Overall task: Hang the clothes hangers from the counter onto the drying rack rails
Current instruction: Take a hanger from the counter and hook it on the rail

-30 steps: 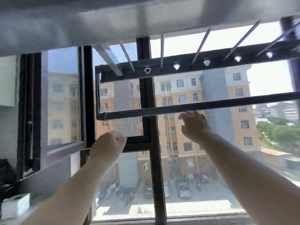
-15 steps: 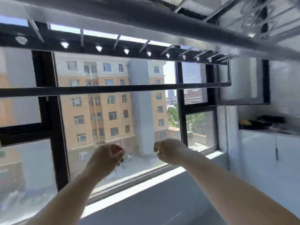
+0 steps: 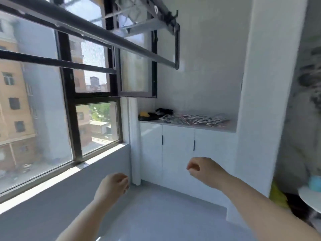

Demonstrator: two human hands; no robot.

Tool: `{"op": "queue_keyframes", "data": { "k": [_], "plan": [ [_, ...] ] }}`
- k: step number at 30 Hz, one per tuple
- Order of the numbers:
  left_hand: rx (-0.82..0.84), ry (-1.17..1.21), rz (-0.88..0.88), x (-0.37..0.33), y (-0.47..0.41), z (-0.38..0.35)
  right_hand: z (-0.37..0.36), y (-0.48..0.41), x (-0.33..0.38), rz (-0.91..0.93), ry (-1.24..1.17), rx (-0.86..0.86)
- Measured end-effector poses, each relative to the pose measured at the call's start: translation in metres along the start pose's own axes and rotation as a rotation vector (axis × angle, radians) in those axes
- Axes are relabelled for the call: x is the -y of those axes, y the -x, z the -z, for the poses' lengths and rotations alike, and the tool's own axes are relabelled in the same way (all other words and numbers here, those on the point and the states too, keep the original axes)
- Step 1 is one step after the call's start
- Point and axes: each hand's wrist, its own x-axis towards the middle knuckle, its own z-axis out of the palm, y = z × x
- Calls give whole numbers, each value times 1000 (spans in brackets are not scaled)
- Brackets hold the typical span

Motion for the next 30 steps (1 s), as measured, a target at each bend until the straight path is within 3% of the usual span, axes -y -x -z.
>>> {"op": "queue_keyframes", "data": {
  "k": [9,23,30],
  "plan": [
    [187,91,-57,-75,-132,-189,23,-43,-203,-320,10,-30],
    [325,113,2,-155,-417,-410,59,-310,-410,-388,77,-74],
    [244,117,57,-169,-542,-488,47,-469,-511,-332,120,-129]
  ]
}}
